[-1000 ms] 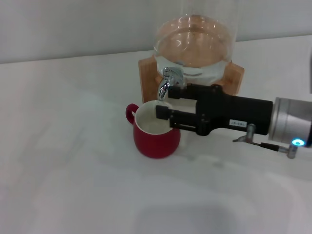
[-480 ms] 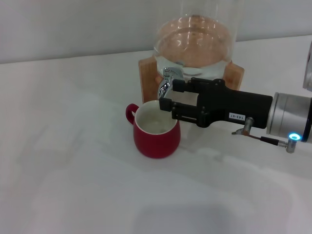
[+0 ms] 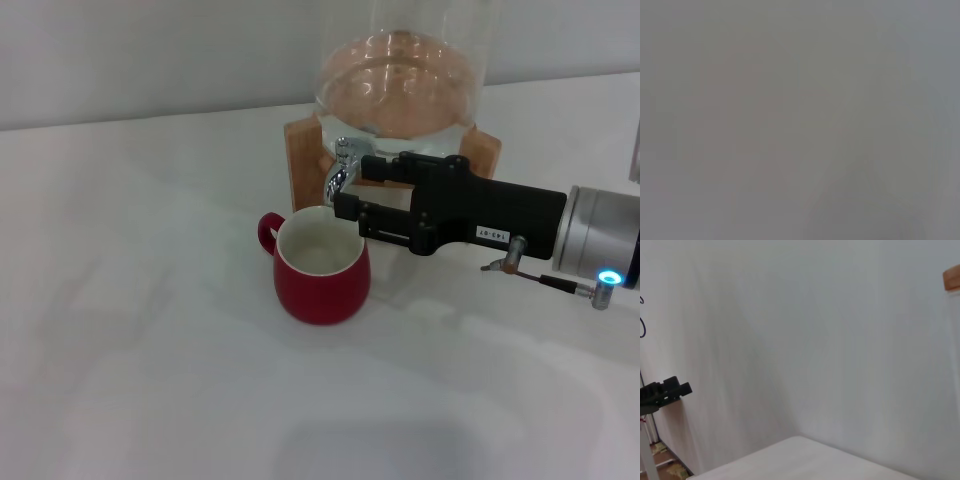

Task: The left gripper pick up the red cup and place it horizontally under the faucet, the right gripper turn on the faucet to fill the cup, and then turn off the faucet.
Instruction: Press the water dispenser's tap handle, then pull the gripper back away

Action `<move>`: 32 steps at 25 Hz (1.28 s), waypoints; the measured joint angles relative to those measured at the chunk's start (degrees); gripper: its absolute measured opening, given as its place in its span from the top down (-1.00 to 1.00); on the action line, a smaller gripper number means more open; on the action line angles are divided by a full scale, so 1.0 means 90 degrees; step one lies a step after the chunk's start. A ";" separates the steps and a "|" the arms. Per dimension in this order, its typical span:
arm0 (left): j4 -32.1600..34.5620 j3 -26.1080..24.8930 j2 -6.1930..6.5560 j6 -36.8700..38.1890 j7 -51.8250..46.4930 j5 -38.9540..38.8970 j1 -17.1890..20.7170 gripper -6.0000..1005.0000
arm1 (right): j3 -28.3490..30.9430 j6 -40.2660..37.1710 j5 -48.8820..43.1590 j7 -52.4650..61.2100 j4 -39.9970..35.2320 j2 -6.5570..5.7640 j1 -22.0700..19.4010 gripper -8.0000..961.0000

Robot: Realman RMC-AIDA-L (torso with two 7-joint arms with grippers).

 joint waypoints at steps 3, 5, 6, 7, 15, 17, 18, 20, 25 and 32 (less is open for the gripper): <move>0.0000 0.0000 0.0000 -0.0010 -0.0001 0.0000 0.0032 -0.61 | -0.0007 -0.0019 0.0076 -0.0101 -0.0002 -0.0001 -0.0007 -0.32; 0.0000 0.0000 0.0000 -0.0042 -0.0002 -0.0001 0.0050 -0.61 | -0.0027 -0.0035 0.0110 -0.0157 -0.0004 0.0000 -0.0009 -0.32; 0.0000 0.0000 0.0000 -0.0054 -0.0002 -0.0004 0.0054 -0.61 | -0.0031 -0.0040 0.0115 -0.0170 -0.0004 -0.0001 -0.0009 -0.32; 0.0000 0.0000 0.0000 -0.0072 -0.0002 -0.0015 0.0061 -0.61 | -0.0035 -0.0054 0.0118 -0.0184 -0.0004 0.0000 -0.0009 -0.32; 0.0000 0.0000 0.0000 -0.0178 -0.0003 -0.0142 0.0112 -0.61 | -0.0062 -0.0287 0.0121 -0.0271 -0.0004 0.0000 -0.0018 -0.32; 0.0000 0.0000 0.0000 -0.0179 -0.0004 -0.0143 0.0113 -0.61 | -0.0063 -0.0324 0.0119 -0.0274 -0.0004 0.0000 -0.0022 -0.32; 0.0000 0.0000 0.0000 -0.0179 -0.0003 -0.0144 0.0115 -0.61 | -0.0065 -0.0325 0.0119 -0.0276 -0.0004 -0.0001 -0.0024 -0.32; 0.0000 0.0001 0.0000 -0.0179 -0.0003 -0.0146 0.0120 -0.61 | -0.0066 -0.0322 0.0119 -0.0280 -0.0004 -0.0001 -0.0029 -0.32; -0.0001 0.0002 0.0000 -0.0179 -0.0002 -0.0147 0.0122 -0.61 | 0.0100 0.0363 0.0198 -0.0227 -0.0006 -0.0013 -0.0086 -0.32; -0.0084 -0.0001 0.0008 -0.0177 0.0018 -0.0147 0.0122 -0.61 | 0.0736 0.1253 0.0350 -0.0189 -0.0049 -0.0027 -0.0330 -0.32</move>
